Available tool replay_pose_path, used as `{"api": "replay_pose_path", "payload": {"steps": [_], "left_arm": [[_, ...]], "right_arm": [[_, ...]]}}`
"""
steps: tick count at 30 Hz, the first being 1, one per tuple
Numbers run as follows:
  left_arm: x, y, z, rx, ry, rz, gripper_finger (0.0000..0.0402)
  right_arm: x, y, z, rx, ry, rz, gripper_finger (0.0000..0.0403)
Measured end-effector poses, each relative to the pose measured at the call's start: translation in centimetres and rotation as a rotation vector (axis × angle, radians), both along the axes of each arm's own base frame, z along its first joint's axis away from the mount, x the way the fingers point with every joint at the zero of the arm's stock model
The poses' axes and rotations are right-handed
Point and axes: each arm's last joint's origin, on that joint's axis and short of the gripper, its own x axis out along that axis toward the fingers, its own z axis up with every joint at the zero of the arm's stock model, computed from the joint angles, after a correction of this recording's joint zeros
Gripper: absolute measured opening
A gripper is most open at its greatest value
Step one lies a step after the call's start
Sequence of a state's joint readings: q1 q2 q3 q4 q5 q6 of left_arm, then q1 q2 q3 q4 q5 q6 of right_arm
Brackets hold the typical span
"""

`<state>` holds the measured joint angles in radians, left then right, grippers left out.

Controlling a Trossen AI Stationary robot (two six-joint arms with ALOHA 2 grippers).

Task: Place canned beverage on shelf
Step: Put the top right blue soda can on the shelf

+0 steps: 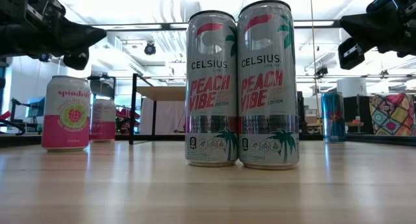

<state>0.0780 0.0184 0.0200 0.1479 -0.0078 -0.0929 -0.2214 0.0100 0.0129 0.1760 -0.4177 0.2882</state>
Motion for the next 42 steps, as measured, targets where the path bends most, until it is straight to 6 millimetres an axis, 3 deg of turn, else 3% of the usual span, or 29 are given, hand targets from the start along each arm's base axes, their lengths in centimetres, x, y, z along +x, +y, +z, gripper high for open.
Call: {"api": "replay_pose_path", "payload": {"steps": [11, 17, 21, 26, 31, 36, 42], "left_arm": [[0.0, 0.0, 0.0, 0.004, 0.0, 0.006, 0.0], [0.0, 0.0, 0.1, -0.053, -0.01, -0.001, 0.0], [-0.1, 0.0, 0.6, -0.033, -0.063, 0.001, 0.0], [-0.2, 0.0, 1.0, -0.037, -0.115, -0.001, 0.0], [-0.2, 0.0, 1.0, -0.037, -0.112, 0.012, 0.0], [-0.1, 0.5, 0.6, 0.01, -0.057, 0.17, 0.0], [0.2, 1.0, 0.4, 0.071, 0.0, 0.363, 0.0]], "right_arm": [[0.1, 0.0, 0.2, 0.018, -0.019, -0.007, 0.0009], [0.7, -0.9, -0.6, 0.113, 0.081, -0.245, 0.0018], [1.2, -1.3, -1.1, 0.139, 0.203, -0.355, 0.0057], [2.4, -1.9, 0.4, 0.129, 0.286, -0.481, 0.0143], [3.2, -3.1, 3.3, 0.084, 0.49, -0.84, 0.0219], [3.1, -3.7, 6.8, 0.031, 0.694, -1.089, 0.0254], [3.7, -4.5, 8.9, 0.062, 0.823, -1.176, 0.0272]]}}
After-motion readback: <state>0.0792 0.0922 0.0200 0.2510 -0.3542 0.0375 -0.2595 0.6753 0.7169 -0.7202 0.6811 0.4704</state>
